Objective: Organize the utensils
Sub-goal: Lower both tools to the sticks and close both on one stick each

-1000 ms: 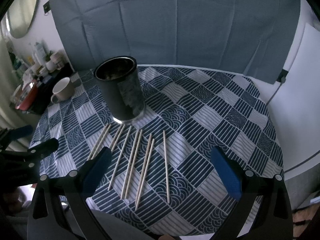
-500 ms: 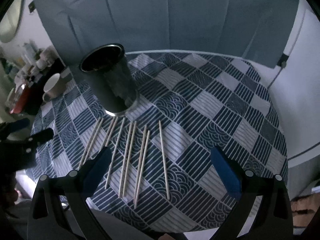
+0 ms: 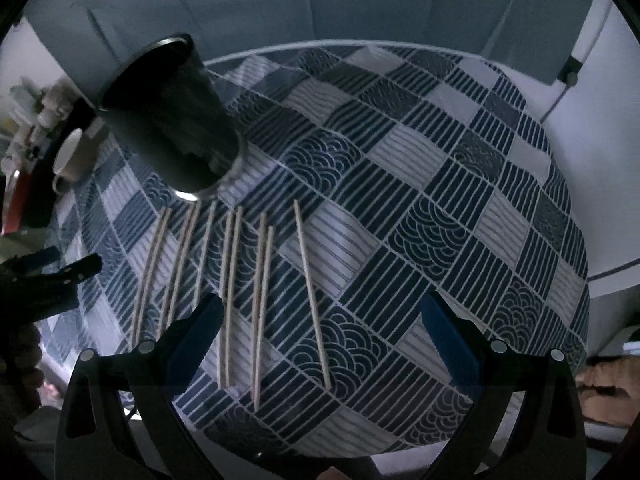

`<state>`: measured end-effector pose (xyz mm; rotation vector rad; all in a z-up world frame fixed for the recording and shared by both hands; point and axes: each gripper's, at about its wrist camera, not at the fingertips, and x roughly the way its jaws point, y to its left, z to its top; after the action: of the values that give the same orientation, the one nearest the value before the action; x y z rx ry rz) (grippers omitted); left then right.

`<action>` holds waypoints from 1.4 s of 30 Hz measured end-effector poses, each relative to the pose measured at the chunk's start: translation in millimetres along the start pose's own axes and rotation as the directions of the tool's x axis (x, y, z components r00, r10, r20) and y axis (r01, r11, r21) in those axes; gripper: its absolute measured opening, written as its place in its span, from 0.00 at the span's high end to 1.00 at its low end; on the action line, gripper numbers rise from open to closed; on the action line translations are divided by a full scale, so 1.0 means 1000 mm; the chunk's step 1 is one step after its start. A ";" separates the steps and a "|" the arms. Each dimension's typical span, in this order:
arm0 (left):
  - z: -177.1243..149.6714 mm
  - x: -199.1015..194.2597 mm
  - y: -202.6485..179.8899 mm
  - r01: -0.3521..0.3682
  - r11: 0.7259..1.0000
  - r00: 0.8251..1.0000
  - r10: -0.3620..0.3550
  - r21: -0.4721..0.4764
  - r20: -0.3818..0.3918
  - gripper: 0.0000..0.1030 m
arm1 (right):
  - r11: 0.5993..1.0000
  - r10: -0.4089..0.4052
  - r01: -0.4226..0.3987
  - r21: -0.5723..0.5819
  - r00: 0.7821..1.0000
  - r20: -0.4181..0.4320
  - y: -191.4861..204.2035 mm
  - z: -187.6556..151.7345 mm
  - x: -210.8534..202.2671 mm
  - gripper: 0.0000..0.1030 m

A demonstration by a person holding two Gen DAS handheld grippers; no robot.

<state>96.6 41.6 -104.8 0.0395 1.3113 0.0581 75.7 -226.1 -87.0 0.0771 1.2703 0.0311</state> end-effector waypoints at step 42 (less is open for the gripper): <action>0.019 0.091 0.001 0.052 0.998 0.990 -0.046 0.040 -0.133 0.05 | 0.999 -0.031 0.027 -0.028 0.987 -0.158 -0.030 -0.001 0.140 0.07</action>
<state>137.8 48.8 -187.3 0.0407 1.4457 -0.0095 115.3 -246.7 -222.9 0.0341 1.4292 0.0285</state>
